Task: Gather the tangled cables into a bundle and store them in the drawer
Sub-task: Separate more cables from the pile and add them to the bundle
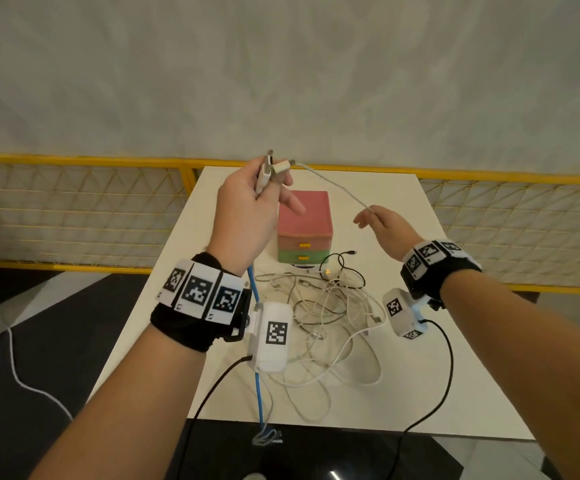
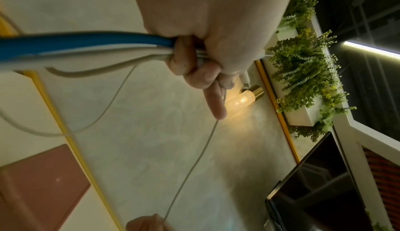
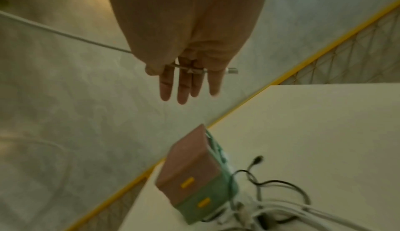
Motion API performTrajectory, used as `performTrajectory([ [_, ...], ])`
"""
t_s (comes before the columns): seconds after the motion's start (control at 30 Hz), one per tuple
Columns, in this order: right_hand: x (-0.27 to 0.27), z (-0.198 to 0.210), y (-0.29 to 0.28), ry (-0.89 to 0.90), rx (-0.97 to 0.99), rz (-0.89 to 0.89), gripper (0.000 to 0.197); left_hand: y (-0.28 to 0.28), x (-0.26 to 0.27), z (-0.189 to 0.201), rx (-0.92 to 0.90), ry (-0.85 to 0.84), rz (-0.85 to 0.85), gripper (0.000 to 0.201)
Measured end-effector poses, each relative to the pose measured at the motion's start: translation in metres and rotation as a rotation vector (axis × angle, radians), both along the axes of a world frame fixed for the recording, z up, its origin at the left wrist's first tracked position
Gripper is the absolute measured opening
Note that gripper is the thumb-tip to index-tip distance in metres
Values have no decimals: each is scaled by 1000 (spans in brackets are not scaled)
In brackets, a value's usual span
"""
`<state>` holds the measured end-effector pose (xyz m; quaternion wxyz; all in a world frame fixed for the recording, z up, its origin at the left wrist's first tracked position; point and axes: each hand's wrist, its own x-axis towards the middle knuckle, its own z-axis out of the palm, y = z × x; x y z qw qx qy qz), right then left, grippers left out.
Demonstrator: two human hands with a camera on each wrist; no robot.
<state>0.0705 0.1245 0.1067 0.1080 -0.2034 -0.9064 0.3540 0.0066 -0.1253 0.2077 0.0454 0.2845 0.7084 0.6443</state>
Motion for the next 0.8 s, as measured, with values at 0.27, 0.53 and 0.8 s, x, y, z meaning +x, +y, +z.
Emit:
performTrajectory([
  [0.27, 28, 87, -71, 205, -323, 360, 39, -5, 7, -2, -141, 43, -208, 26],
  [0.53, 93, 137, -125, 125, -218, 389, 44, -15, 20, -8, -29, 62, -185, 43],
  [0.8, 142, 144, -153, -86, 102, 625, 40, -35, 35, 0, 54, -169, -440, 27],
])
